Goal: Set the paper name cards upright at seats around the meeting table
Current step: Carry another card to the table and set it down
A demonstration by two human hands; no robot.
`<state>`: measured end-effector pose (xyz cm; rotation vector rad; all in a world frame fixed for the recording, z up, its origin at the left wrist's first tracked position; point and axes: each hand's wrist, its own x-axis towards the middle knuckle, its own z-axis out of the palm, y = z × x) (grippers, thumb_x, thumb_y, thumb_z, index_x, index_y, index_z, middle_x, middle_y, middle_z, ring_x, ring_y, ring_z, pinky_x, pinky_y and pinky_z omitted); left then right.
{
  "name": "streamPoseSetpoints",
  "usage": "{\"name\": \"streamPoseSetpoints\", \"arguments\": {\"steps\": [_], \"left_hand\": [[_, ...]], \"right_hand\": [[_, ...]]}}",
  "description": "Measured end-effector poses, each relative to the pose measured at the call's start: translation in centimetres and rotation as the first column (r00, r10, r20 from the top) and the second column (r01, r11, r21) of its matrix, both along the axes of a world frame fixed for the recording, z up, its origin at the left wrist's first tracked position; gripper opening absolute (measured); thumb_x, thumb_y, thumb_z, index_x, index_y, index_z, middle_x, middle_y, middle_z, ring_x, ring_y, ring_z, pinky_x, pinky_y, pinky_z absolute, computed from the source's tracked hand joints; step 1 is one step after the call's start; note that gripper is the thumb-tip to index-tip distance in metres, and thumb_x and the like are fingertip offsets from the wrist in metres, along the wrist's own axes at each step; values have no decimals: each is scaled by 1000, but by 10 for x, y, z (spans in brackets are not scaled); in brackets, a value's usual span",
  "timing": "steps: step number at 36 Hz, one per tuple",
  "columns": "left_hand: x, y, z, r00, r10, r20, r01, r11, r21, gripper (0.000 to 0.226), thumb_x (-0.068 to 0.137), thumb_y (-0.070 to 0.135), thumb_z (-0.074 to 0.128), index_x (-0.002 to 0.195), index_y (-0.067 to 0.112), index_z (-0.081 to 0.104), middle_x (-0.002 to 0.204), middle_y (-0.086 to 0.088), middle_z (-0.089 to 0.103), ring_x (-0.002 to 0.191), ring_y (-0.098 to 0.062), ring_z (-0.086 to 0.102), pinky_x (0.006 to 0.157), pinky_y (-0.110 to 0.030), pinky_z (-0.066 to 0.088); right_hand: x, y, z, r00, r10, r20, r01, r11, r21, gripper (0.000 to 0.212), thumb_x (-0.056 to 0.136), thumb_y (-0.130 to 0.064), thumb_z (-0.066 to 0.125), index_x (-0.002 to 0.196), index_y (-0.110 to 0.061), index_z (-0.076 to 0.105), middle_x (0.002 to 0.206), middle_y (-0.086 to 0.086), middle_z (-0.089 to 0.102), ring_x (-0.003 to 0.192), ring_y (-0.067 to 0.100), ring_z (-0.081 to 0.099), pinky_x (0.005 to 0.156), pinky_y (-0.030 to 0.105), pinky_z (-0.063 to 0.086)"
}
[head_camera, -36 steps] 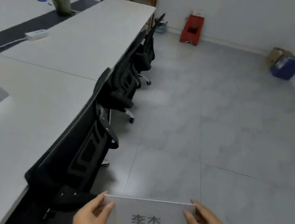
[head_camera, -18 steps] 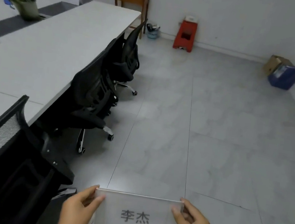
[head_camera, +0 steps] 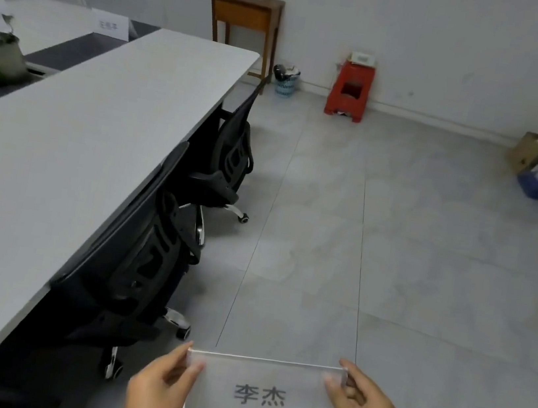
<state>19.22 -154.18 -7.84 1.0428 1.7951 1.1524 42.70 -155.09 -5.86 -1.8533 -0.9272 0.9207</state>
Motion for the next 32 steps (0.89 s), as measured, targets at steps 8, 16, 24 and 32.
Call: {"name": "streamPoseSetpoints", "arguments": {"steps": [8, 16, 24, 32], "left_hand": [[24, 169, -9, 991, 62, -118, -51, 995, 91, 27, 57, -9, 78, 80, 6, 73, 52, 35, 60, 58, 19, 57, 61, 8, 38], [26, 337, 27, 960, 278, -27, -273, 955, 116, 29, 73, 1, 68, 102, 6, 66, 78, 14, 61, 69, 22, 56, 63, 8, 38], [-15, 435, 52, 863, 505, -12, -502, 861, 84, 28, 72, 3, 69, 99, 11, 68, 78, 17, 61, 66, 24, 54, 59, 10, 36], [-88, 530, 87, 830, 557, 37, -550, 803, 231, 26, 72, 2, 69, 89, 21, 65, 67, 21, 64, 63, 22, 55, 59, 9, 37]], "right_hand": [[25, 196, -6, 995, 94, -38, -95, 995, -16, 30, 66, 13, 68, 95, 9, 64, 64, 1, 59, 41, -13, 53, 50, -6, 36], [12, 421, 33, 925, 361, 117, -371, 925, 80, 31, 74, -4, 68, 105, -3, 64, 85, 14, 62, 72, 19, 57, 60, -5, 38], [-53, 565, 52, 844, 535, 42, -536, 838, 100, 27, 76, -2, 65, 103, -5, 64, 77, -1, 61, 71, 12, 56, 57, 6, 46], [-139, 672, 94, 786, 616, 53, -604, 747, 279, 17, 81, -6, 60, 91, -19, 61, 73, -10, 58, 62, 1, 58, 56, 6, 44]]}}
